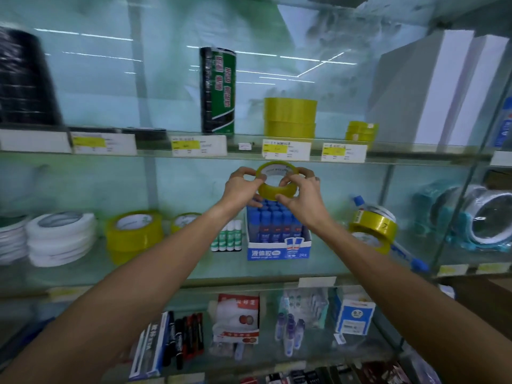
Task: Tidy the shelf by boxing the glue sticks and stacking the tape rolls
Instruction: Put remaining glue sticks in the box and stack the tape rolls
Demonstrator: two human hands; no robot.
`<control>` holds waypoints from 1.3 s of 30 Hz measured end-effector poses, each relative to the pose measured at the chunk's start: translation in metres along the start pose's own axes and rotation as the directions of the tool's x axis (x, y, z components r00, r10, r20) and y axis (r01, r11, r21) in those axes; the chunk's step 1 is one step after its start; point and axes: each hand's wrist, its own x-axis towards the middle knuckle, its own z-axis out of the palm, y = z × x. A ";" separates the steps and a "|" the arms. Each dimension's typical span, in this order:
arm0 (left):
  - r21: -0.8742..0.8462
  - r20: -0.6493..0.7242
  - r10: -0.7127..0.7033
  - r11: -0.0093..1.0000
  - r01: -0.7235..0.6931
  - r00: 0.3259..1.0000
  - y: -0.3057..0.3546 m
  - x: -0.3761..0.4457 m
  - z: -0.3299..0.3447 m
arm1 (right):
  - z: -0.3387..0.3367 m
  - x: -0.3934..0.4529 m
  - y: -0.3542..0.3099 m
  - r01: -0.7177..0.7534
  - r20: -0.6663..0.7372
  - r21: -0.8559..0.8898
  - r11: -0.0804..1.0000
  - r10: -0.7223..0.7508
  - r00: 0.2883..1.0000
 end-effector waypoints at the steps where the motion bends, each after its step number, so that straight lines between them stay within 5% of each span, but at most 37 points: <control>1: -0.025 -0.005 -0.027 0.999 0.027 1.000 -0.001 0.000 -0.011 | 0.006 -0.002 -0.010 0.013 0.004 0.020 1.000 -0.013 1.000; 9: -0.010 -0.164 -0.131 0.991 0.131 0.978 -0.015 -0.002 -0.100 | 0.052 0.004 -0.061 0.142 0.129 0.160 0.977 -0.163 0.978; 15: 0.088 -0.262 -0.151 0.980 0.179 0.953 -0.030 -0.004 -0.153 | 0.091 0.011 -0.087 0.263 0.325 0.119 0.958 -0.287 0.901; 21: 0.296 -0.319 -0.110 0.932 0.209 0.941 -0.048 -0.008 -0.174 | 0.132 0.013 -0.100 0.258 0.436 0.034 0.966 -0.246 0.866; 39: 0.560 -0.210 -0.105 0.802 0.208 0.972 -0.075 0.005 -0.189 | 0.170 0.012 -0.090 0.197 0.501 -0.023 0.980 -0.159 0.851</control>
